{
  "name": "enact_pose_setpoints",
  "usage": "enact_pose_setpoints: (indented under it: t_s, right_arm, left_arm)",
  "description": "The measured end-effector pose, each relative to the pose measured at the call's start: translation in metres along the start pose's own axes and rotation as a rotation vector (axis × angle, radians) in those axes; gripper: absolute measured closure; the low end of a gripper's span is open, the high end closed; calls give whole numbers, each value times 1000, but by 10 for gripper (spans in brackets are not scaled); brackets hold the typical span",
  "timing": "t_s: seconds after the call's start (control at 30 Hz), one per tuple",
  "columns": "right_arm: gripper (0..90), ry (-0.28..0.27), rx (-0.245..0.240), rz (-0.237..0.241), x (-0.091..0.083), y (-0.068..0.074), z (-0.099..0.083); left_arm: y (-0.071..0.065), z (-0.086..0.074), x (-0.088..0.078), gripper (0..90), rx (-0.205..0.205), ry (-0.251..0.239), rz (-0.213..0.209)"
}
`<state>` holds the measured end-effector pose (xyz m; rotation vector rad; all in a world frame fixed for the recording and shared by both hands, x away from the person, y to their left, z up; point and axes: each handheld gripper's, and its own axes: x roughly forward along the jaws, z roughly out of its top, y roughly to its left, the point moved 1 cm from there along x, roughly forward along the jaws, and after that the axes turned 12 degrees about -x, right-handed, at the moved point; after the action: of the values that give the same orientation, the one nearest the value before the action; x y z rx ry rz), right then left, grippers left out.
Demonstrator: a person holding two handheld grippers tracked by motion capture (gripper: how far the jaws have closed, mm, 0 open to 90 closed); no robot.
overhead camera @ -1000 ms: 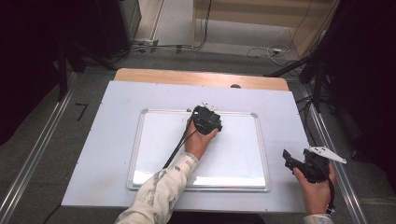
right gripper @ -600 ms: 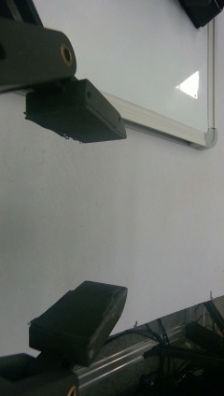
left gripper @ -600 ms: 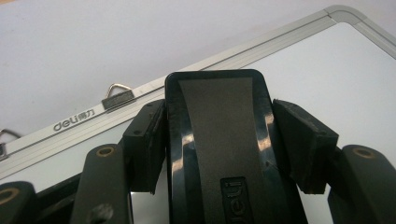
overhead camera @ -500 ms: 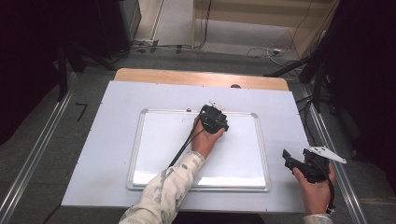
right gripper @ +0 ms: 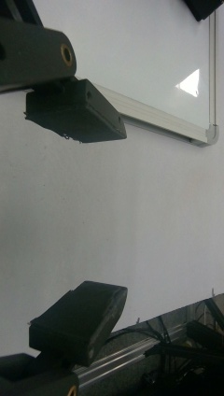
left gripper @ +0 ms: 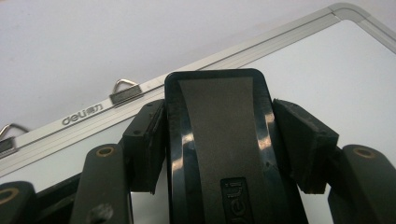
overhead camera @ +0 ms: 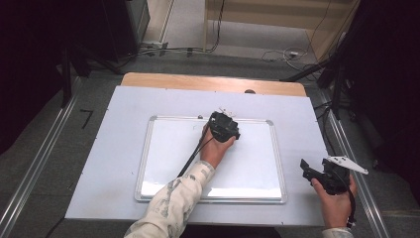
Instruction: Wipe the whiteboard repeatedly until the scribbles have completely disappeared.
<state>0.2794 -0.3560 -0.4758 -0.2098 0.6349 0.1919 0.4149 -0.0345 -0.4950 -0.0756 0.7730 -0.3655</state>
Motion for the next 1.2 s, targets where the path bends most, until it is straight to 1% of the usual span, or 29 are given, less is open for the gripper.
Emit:
enact_pose_setpoints:
  t_s: [0.1, 0.27, 0.33, 0.4, 0.5, 0.63, 0.77, 0.87, 0.9, 0.97, 1.03, 1.17, 1.2]
  right_arm:
    - [192, -1, -1, -1, 0, 0, 0]
    - [192, 0, 1, -1, 0, 0, 0]
    - [192, 2, 0, -2, 0, 1, 0]
    - [192, 1, -2, -1, 1, 1, 1]
    - [192, -1, -3, -1, 0, 1, 1]
    - [193, 1, -4, -1, 1, 1, 1]
    - [193, 2, -6, 1, 1, 2, 2]
    - [192, 0, -5, 1, 1, 2, 2]
    - [192, -2, -4, 2, 1, 2, 2]
    - [193, -3, -3, 3, 1, 1, 2]
    - [192, -2, 0, 3, 1, 1, 2]
    - [192, 1, 2, 3, 0, 1, 1]
    - [192, 1, 3, 2, 0, 0, 1]
  left_arm:
    - [6, -2, -3, 386, -14, -6, 1]
    - [18, -4, -9, 386, -19, -7, 10]
    - [19, -4, -9, 386, -18, -7, 9]
    - [18, -4, -9, 387, -13, -5, 14]
    - [15, -3, -8, 388, 8, 1, 25]
    - [9, -2, -5, 389, 7, 1, 17]
    - [0, 0, -1, 389, 20, 5, 6]
    - [-5, 2, 2, 389, 17, 4, 0]
    - [-6, 2, 3, 389, 22, 7, -1]
    - [-9, 3, 6, 389, 16, 5, -9]
    - [-13, 5, 8, 389, 23, 8, -8]
    - [-17, 8, 12, 390, 25, 10, -12]
    - [-18, 9, 13, 389, 20, 10, -11]
